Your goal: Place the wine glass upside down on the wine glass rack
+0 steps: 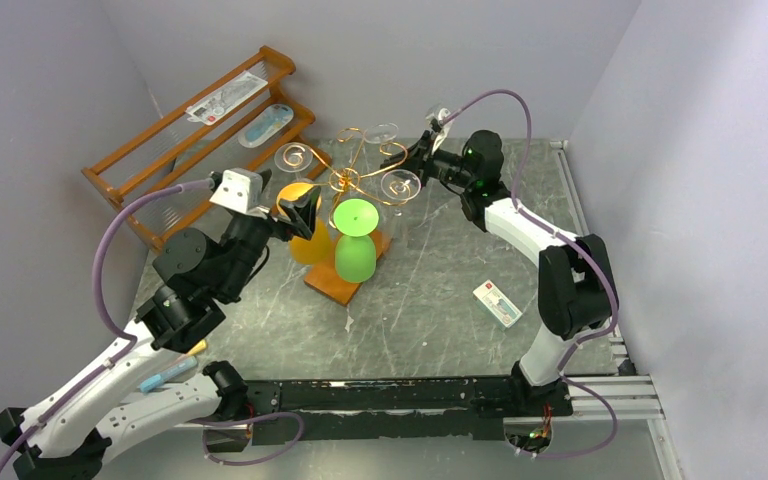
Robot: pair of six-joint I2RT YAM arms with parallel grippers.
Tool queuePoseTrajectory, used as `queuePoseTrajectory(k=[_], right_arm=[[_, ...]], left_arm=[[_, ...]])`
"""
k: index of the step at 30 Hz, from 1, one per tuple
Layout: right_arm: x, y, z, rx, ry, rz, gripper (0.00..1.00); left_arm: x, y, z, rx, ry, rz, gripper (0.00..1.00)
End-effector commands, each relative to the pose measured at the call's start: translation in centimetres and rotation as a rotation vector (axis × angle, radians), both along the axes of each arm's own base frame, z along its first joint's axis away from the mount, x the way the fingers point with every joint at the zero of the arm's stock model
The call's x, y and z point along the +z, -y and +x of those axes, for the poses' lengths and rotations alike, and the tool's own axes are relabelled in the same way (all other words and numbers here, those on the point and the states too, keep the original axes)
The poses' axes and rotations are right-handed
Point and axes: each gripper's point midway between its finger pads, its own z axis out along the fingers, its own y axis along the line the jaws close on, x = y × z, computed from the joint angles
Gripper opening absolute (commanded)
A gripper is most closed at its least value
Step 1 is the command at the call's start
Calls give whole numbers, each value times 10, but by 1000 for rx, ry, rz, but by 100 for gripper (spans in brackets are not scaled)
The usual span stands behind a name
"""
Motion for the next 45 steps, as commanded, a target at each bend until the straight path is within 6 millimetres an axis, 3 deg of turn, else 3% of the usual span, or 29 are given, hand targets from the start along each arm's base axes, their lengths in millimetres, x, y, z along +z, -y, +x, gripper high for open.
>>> queuePoseTrajectory(k=[1, 16, 27, 39, 45], right_arm=[[27, 1, -12, 44, 102, 29, 0], [18, -1, -27, 110, 112, 12, 0], [11, 0, -50, 207, 129, -16, 0], [24, 6, -65, 191, 180, 8, 0], [35, 17, -57, 96, 203, 42, 0]], left_arm=[[0, -1, 1, 12, 0, 0, 93], [-3, 0, 3, 16, -7, 11, 93], [-5, 0, 4, 19, -9, 14, 93], [-5, 3, 4, 10, -13, 16, 93], [-5, 4, 3, 3, -14, 12, 93]])
